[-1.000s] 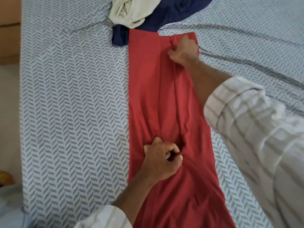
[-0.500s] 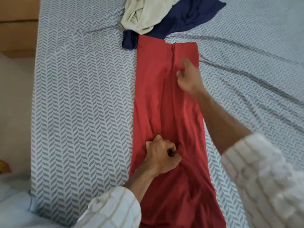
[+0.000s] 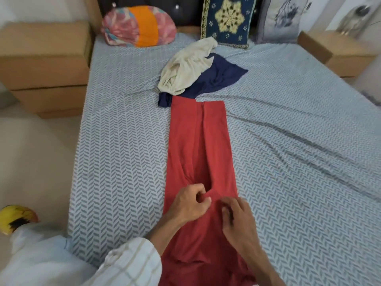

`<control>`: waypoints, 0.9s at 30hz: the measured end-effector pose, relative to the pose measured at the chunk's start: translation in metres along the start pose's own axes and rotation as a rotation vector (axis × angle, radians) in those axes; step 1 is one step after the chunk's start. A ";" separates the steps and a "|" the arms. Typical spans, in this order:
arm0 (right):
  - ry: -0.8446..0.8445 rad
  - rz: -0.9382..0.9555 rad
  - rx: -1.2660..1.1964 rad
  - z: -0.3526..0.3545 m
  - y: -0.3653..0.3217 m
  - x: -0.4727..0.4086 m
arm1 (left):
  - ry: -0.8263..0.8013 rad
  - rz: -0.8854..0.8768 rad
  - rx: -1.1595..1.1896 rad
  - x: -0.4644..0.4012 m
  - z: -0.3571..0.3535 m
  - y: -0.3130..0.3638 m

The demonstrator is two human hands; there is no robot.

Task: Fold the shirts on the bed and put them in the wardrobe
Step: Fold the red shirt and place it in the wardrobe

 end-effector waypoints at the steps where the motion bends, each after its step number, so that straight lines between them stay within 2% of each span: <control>1: -0.016 0.015 0.022 -0.001 -0.002 0.001 | 0.010 0.042 0.015 0.003 0.004 -0.002; 4: -0.081 0.076 0.123 -0.006 -0.008 0.009 | 0.031 0.274 -0.057 0.020 0.013 -0.032; 7: -0.097 0.174 0.173 0.001 -0.015 0.026 | -0.029 0.518 0.130 0.046 0.013 -0.066; 11: -0.162 0.252 0.256 0.014 -0.003 0.070 | -0.169 0.581 0.210 0.061 0.004 -0.073; 13: -0.248 0.236 0.316 0.015 0.014 0.093 | -0.088 0.570 0.239 0.065 0.008 -0.071; 15: -0.292 0.159 0.318 0.015 0.035 0.106 | 0.019 0.571 0.371 0.068 0.014 -0.073; 17: -0.277 0.079 0.230 0.018 0.050 0.113 | 0.051 0.613 0.542 0.077 0.011 -0.077; 20: -0.279 0.046 0.095 0.015 0.051 0.119 | 0.060 0.651 0.562 0.095 0.009 -0.084; 24: -0.185 0.014 0.093 0.027 0.052 0.127 | 0.038 0.664 0.616 0.116 0.003 -0.087; 27: -0.102 0.059 0.176 0.039 0.056 0.133 | 0.111 0.612 0.605 0.118 0.011 -0.092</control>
Point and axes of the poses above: each hand's wrist, its own x-axis away from the middle knuckle, its own z-axis out of the back of the hand, y = z × x, the point moved 10 cm from there along -x, towards the middle knuckle, and after that the axes turned 13 degrees about x, right-handed, at the moved point
